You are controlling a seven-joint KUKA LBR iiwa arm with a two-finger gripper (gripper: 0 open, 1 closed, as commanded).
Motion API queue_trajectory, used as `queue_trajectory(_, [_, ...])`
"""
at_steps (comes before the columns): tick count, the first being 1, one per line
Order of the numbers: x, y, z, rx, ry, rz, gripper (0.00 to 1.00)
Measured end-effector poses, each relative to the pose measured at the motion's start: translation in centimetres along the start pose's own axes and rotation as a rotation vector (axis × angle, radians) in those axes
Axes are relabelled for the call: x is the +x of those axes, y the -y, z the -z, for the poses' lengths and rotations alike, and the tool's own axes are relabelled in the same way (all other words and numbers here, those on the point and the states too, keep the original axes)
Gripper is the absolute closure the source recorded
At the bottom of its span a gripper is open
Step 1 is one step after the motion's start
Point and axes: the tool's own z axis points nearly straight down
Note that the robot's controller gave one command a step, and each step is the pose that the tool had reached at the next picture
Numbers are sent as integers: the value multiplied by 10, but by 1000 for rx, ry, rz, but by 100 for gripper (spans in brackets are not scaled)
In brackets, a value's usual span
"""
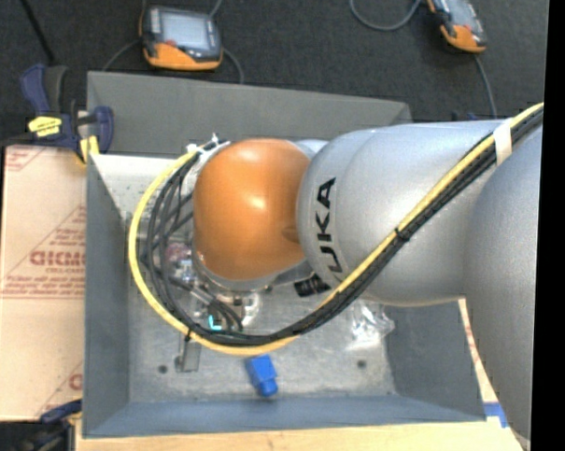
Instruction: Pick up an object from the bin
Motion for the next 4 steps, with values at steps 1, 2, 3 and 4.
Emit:
queue_trajectory(1, [-78, 19, 17, -1, 14, -62, 0])
queue_trajectory(2, [-160, 12, -90, 1, 7, -17, 0])
queue_trajectory(3, [-159, 19, -132, 0, 5, 5, 0])
queue_trajectory(4, [-160, 18, -128, -3, 10, 1, 100])
